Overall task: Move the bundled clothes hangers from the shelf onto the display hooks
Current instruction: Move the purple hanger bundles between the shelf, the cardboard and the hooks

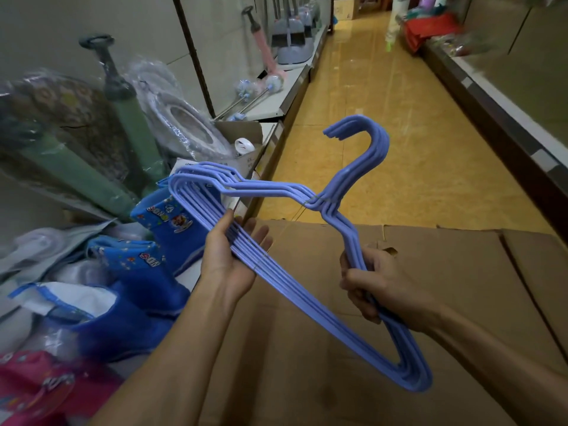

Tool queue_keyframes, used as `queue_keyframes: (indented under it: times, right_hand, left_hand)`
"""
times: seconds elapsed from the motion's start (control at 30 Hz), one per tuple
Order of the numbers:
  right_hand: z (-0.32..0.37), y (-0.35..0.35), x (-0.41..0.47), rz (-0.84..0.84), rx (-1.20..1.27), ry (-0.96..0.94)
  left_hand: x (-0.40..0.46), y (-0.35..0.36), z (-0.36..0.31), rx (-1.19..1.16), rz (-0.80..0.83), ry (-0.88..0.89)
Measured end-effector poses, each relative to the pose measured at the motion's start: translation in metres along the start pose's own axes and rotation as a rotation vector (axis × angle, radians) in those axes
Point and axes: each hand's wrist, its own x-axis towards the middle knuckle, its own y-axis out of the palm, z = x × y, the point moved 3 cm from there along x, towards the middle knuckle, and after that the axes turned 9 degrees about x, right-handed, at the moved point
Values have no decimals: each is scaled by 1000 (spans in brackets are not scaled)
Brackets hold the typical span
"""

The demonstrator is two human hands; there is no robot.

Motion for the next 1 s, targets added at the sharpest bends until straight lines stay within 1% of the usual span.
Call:
queue_keyframes:
  times: [0.17,0.23,0.3,0.4,0.47,0.63,0.77,0.9,1.0]
  right_hand:
    - [10,-3,-9,-228,-245,39]
    - [20,-3,-16,-307,-356,53]
    - [35,0,-23,-391,-460,22]
    - [71,10,-36,-517,-508,-26]
    - [106,21,-45,-574,-521,-42]
    - [226,40,-76,-667,-556,-99]
    - [335,53,-103,-686,-692,-110]
    - [475,59,-133,-724,-776,-169]
    - [578,59,-151,-751,-840,-207]
  left_hand:
    - [-19,0,3,-18,-4,6]
    - [-35,3,0,-51,-36,-14]
    - [-52,9,-8,-62,-68,-42]
    - [-81,30,-33,-65,-95,-50]
    - [-104,47,-57,-68,-93,-44]
    - [-172,106,-133,-54,-100,-27]
    - [-234,170,-205,-52,-114,4]
    - [-299,255,-292,-73,-132,75]
    - [-349,316,-355,-113,-104,108]
